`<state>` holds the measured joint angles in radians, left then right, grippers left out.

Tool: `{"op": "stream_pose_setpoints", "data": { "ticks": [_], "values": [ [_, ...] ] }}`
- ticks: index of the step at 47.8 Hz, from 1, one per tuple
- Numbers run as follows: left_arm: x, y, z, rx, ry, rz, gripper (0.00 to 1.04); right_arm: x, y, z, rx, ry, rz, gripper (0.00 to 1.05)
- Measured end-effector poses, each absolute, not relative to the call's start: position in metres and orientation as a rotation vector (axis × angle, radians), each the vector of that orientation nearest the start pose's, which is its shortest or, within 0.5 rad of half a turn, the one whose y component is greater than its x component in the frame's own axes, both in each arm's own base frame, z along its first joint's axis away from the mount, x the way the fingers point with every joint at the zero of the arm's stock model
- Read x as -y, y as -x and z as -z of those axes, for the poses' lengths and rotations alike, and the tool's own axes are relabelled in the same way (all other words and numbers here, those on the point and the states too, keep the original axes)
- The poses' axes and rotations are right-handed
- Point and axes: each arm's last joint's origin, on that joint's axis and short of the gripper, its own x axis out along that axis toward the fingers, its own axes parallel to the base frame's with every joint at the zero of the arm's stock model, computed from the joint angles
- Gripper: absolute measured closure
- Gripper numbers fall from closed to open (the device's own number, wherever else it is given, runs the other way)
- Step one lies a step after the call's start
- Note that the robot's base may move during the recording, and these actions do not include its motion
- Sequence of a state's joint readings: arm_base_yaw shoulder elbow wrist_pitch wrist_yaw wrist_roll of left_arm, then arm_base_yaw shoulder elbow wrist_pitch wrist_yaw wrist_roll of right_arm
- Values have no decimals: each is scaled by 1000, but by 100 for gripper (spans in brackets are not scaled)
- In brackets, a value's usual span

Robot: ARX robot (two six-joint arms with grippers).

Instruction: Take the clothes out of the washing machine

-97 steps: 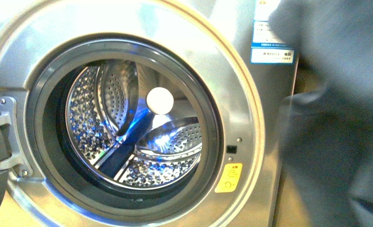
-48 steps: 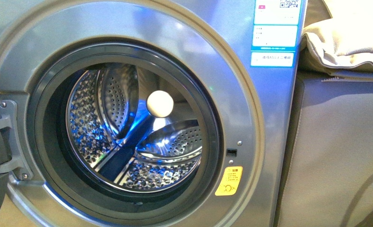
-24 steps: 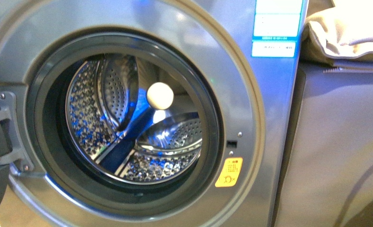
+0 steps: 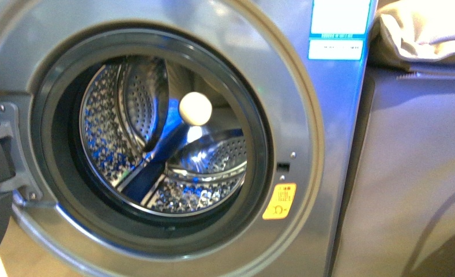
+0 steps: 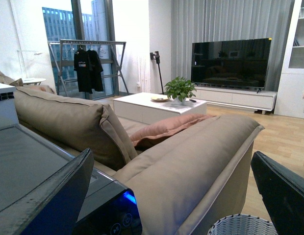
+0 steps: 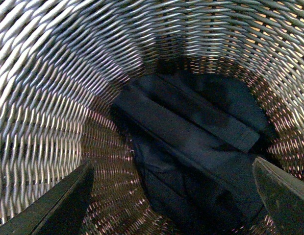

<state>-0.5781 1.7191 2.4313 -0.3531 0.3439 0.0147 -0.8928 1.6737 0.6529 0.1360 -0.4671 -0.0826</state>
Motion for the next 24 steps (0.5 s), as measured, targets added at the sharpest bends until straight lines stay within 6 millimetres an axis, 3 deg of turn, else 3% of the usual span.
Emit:
{"op": "stream_pose_setpoints", "data": {
  "ticks": [7, 24],
  "values": [
    [169, -241, -604, 376, 30, 909, 7, 205, -192, -144, -626, -455, 322, 8],
    [169, -241, -604, 376, 30, 909, 7, 163, -194, -261, -198, -252, 175, 8]
  ]
}}
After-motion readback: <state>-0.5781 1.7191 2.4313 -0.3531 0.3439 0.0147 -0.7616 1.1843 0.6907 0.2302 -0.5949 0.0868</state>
